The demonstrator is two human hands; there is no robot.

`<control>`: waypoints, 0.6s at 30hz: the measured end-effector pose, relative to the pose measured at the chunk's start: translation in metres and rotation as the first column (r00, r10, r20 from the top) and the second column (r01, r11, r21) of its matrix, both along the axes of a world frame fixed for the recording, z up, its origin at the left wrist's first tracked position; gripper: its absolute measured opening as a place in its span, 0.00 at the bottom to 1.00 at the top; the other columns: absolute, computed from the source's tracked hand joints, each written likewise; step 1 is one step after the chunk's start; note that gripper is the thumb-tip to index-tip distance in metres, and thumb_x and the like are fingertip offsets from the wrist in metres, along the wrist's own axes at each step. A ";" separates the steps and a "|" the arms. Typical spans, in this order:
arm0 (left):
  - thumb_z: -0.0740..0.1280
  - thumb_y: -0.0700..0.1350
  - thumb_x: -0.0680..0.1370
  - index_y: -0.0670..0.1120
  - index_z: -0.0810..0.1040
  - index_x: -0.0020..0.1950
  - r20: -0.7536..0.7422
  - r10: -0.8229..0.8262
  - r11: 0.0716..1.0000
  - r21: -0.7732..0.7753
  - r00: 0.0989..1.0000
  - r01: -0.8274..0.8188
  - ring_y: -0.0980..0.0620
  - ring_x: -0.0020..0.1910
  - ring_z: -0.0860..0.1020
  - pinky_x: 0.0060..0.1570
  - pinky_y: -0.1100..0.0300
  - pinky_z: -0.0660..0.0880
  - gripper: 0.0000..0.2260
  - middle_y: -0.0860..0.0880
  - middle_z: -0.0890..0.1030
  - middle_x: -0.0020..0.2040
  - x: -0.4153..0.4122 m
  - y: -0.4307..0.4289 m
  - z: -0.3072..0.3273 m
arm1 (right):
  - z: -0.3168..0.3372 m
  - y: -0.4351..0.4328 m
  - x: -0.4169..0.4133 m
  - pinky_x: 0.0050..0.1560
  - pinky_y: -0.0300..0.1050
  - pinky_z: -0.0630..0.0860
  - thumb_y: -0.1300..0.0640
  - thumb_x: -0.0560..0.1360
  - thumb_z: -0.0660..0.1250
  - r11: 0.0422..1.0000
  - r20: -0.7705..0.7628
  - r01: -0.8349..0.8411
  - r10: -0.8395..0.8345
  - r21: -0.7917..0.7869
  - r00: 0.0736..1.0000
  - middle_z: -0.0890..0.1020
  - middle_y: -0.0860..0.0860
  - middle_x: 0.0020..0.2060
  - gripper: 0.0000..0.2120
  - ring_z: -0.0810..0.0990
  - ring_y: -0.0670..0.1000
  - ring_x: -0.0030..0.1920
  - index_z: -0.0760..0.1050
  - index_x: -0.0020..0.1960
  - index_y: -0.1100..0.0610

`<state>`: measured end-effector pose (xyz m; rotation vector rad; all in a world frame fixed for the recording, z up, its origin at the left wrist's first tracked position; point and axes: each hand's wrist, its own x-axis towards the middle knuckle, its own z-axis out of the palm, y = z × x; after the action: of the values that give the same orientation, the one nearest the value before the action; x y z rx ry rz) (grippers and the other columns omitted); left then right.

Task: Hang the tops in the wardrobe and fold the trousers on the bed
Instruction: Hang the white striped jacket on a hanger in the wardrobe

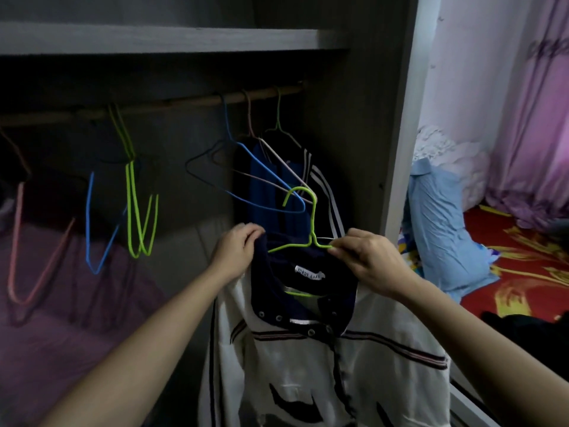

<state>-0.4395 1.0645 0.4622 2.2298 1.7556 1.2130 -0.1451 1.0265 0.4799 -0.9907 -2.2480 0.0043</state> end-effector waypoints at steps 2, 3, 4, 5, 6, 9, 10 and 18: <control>0.66 0.40 0.80 0.43 0.79 0.62 -0.137 0.065 0.989 0.139 0.988 -0.046 0.42 0.57 0.76 0.56 0.50 0.72 0.11 0.42 0.77 0.57 0.013 0.015 0.016 | -0.001 0.000 0.004 0.40 0.51 0.76 0.51 0.81 0.65 1.000 0.001 0.000 0.000 -0.003 1.000 0.76 0.46 0.41 0.10 0.80 0.51 0.44 0.82 0.55 0.54; 0.67 0.41 0.79 0.45 0.75 0.67 -0.224 0.111 0.977 0.206 0.968 -0.064 0.42 0.62 0.73 0.58 0.49 0.71 0.16 0.42 0.74 0.62 0.018 0.023 0.027 | -0.001 0.001 0.006 0.40 0.50 0.76 0.51 0.81 0.65 1.000 0.002 0.009 -0.009 -0.007 1.000 0.76 0.46 0.41 0.10 0.80 0.50 0.43 0.82 0.55 0.54; 0.67 0.41 0.78 0.47 0.71 0.72 -0.313 0.153 0.965 0.252 0.938 -0.073 0.42 0.67 0.69 0.61 0.47 0.70 0.21 0.43 0.70 0.67 0.023 0.032 0.039 | -0.002 0.001 0.009 0.40 0.50 0.76 0.50 0.81 0.65 1.000 0.000 0.020 -0.020 -0.016 1.000 0.77 0.46 0.41 0.10 0.80 0.50 0.44 0.82 0.55 0.53; 0.67 0.41 0.78 0.48 0.65 0.76 -0.409 0.184 0.960 0.270 0.894 -0.074 0.42 0.72 0.64 0.64 0.45 0.68 0.26 0.43 0.65 0.73 0.028 0.042 0.052 | -0.003 0.001 0.012 0.41 0.50 0.76 0.50 0.81 0.65 0.999 -0.004 0.029 -0.030 -0.028 1.000 0.77 0.46 0.42 0.10 0.80 0.50 0.44 0.82 0.55 0.53; 0.66 0.41 0.78 0.50 0.60 0.78 -0.512 0.203 0.962 0.264 0.835 -0.072 0.42 0.76 0.58 0.68 0.45 0.64 0.30 0.42 0.59 0.77 0.032 0.052 0.064 | -0.004 0.001 0.014 0.40 0.50 0.75 0.49 0.81 0.65 0.999 -0.008 0.036 -0.036 -0.041 0.999 0.77 0.46 0.42 0.10 0.80 0.49 0.43 0.82 0.54 0.52; 0.66 0.39 0.78 0.52 0.45 0.81 -0.786 0.228 0.973 0.199 0.574 -0.113 0.42 0.79 0.41 0.74 0.43 0.54 0.39 0.41 0.41 0.80 0.042 0.081 0.089 | -0.004 0.003 0.019 0.40 0.43 0.73 0.48 0.81 0.65 0.995 0.002 0.033 -0.033 -0.091 0.999 0.77 0.44 0.42 0.10 0.79 0.46 0.41 0.82 0.53 0.52; 0.65 0.40 0.78 0.52 0.43 0.81 -0.843 0.227 0.974 0.185 0.488 -0.132 0.42 0.79 0.37 0.74 0.42 0.51 0.39 0.41 0.37 0.80 0.043 0.088 0.092 | -0.004 0.004 0.020 0.40 0.41 0.72 0.49 0.81 0.65 0.993 0.009 0.027 -0.026 -0.112 1.000 0.77 0.44 0.42 0.10 0.79 0.45 0.41 0.82 0.53 0.52; 0.62 0.42 0.81 0.47 0.62 0.74 -0.929 0.312 0.940 0.273 0.197 -0.202 0.42 0.78 0.53 0.72 0.36 0.53 0.22 0.40 0.60 0.76 0.013 0.105 0.091 | 0.004 0.028 0.013 0.47 0.50 0.75 0.52 0.80 0.67 0.981 -0.014 0.122 -0.126 -0.152 0.992 0.81 0.50 0.44 0.09 0.81 0.51 0.46 0.83 0.51 0.54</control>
<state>-0.4267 1.1696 0.5534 3.1263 2.4785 -0.4795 -0.1318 1.0547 0.4841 -1.2040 -2.1859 0.1327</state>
